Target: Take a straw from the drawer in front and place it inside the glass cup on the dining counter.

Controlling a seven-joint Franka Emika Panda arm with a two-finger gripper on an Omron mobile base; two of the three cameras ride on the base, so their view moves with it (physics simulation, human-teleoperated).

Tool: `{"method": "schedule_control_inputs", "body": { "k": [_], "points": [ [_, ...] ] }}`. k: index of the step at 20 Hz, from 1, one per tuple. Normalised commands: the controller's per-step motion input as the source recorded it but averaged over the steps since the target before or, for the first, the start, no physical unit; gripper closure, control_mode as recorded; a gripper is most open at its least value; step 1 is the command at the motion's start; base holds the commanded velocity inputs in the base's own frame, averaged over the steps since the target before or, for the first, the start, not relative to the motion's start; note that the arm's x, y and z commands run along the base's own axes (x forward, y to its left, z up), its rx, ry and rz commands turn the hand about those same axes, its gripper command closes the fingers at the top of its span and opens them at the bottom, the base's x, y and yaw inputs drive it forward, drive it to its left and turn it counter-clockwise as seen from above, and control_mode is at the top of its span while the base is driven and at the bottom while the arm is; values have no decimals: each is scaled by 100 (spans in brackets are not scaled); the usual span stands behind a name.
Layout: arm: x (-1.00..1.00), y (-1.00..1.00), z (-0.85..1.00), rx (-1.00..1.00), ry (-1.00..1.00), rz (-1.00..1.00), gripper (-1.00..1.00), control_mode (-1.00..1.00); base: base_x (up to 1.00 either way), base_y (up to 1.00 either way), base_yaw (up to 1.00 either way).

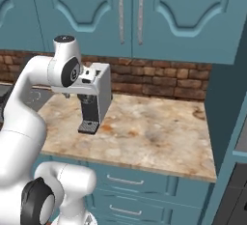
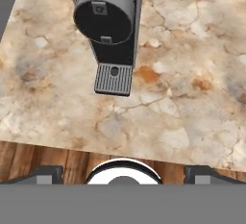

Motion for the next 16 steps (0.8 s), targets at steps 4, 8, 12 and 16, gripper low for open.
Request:
{"method": "schedule_control_inputs", "body": {
  "k": [4,8,12,16],
  "points": [
    [0,0,0,0,0,0,-100,100,-1,79,0],
    [0,0,0,0,0,0,-100,100,-1,88,0],
    [0,0,0,0,0,0,-100,100,0,80,0],
    [0,0,0,0,0,0,-100,100,0,62,0]
  ]
}}
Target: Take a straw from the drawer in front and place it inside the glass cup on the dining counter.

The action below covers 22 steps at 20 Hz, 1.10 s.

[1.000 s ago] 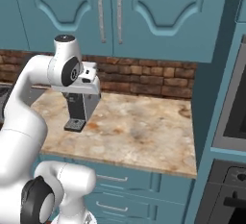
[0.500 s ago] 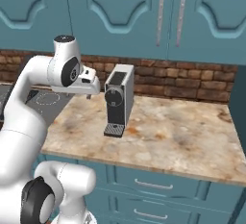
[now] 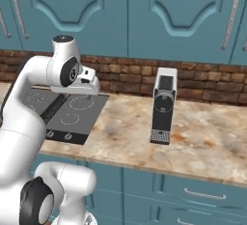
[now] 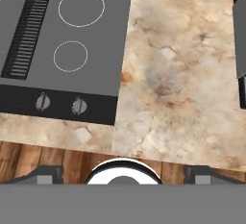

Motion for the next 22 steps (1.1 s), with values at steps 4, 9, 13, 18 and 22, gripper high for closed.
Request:
{"method": "schedule_control_inputs", "body": {
  "k": [4,9,13,18,22],
  "points": [
    [0,0,0,0,0,0,-100,100,0,27,0],
    [-14,1,-20,-2,-7,-2,-100,-100,-2,5,0],
    [-85,-5,-51,0,-18,-25,-100,-100,0,0,0],
    [-88,-54,-30,24,-12,-36,-100,-100,0,0,0],
    [-49,-90,-24,45,-1,-38,-100,-100,0,0,0]
  ]
}}
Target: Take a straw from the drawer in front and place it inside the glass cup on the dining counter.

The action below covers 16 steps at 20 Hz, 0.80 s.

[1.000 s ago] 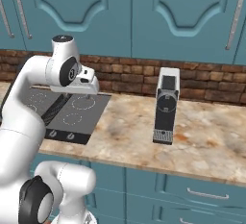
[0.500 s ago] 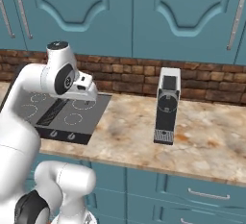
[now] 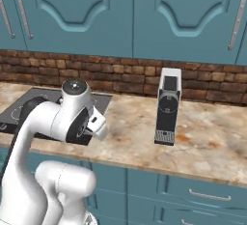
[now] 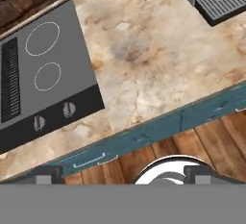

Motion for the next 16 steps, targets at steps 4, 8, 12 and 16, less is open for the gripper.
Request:
{"method": "schedule_control_inputs", "body": {
  "k": [4,8,12,16],
  "points": [
    [-40,-99,-39,52,0,-40,-100,-100,0,0,0],
    [-44,-100,-48,49,0,-35,-100,-100,0,0,0],
    [-33,-100,-66,44,0,-36,-100,-100,0,0,0],
    [-7,-100,-93,29,-2,-36,-100,-100,0,0,0]
  ]
}}
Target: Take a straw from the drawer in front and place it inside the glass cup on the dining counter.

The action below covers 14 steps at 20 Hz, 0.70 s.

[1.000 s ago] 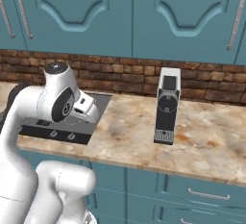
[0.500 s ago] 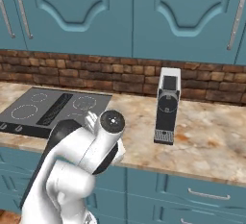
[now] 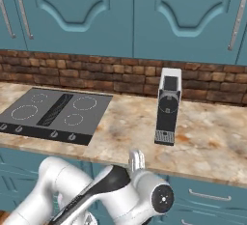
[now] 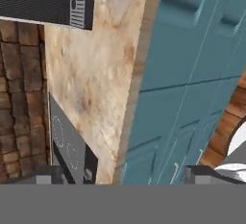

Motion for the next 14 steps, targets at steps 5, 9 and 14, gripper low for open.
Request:
{"method": "schedule_control_inputs", "body": {
  "k": [5,9,14],
  "points": [
    [0,-100,-91,29,-13,-27,-100,-100,0,0,0],
    [14,-100,-86,23,-24,-21,-100,-100,0,0,0],
    [25,-100,-66,10,-21,-4,-100,-100,0,0,0]
  ]
}}
